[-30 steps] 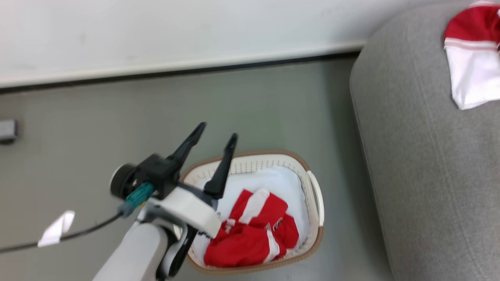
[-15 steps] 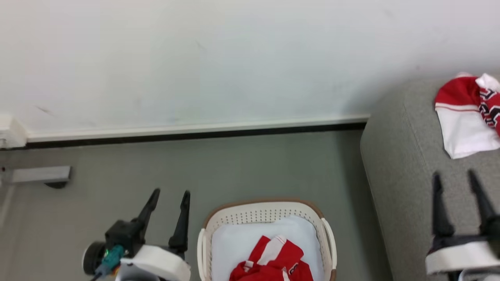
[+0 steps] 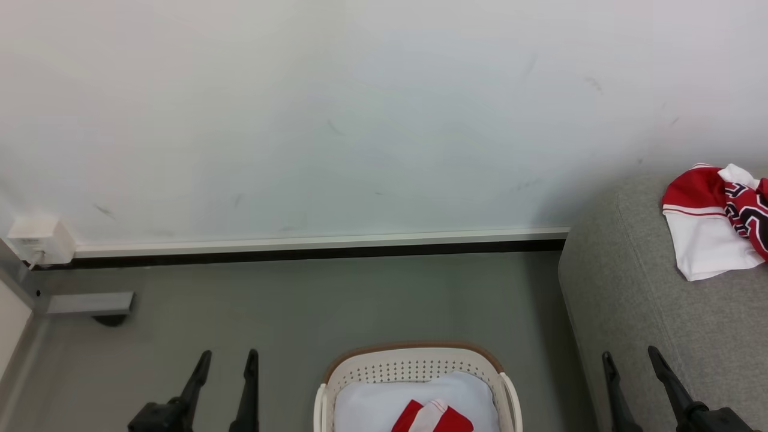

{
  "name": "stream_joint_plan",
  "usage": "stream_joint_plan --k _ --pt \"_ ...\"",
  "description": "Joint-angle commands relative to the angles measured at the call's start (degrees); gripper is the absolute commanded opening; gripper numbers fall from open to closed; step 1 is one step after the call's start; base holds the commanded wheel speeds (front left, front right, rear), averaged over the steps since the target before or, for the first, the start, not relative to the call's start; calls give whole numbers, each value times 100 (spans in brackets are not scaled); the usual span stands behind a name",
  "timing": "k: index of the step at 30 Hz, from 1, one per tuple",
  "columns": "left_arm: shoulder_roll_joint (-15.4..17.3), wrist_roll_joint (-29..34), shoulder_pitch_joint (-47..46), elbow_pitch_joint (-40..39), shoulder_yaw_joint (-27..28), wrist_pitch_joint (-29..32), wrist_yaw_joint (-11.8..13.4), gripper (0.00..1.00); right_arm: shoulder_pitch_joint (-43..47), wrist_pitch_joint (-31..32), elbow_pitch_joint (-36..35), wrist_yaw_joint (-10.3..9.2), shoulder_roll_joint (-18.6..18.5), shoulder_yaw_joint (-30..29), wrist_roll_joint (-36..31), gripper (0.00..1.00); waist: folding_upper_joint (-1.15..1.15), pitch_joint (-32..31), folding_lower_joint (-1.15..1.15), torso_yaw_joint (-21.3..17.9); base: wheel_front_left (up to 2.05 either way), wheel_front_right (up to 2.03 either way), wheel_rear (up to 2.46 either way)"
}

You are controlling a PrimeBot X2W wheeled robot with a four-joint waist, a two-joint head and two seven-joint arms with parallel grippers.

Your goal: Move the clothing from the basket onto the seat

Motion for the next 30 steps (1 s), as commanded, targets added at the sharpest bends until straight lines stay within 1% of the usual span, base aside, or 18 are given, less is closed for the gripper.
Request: stream_joint_plan --k 1,10,19,23,25,30 --pt "-51 96 87 -11 80 -1 -64 100 69 4 32 -12 1 20 89 100 0 -21 1 -13 0 0 0" --pt "-320 427 174 -6 524 -2 -413 100 33 3 139 -13 2 83 141 100 0 -71 1 -8 0 0 0" --pt "-463 673 48 -49 698 -2 -670 100 -133 3 73 -12 2 45 177 100 0 99 1 -113 0 0 0" --pt "-481 760 -213 -54 632 -2 -805 100 -298 3 -47 -12 2 -42 138 100 0 398 1 -226 0 0 0" --pt "-440 824 -422 -7 544 -2 -897 100 -417 4 -115 -12 2 -95 122 100 0 616 1 -290 0 0 0" --pt "-320 1043 -1154 218 181 52 -1061 100 -805 3 -336 -13 2 -210 209 100 0 1264 1 -461 0 0 0"
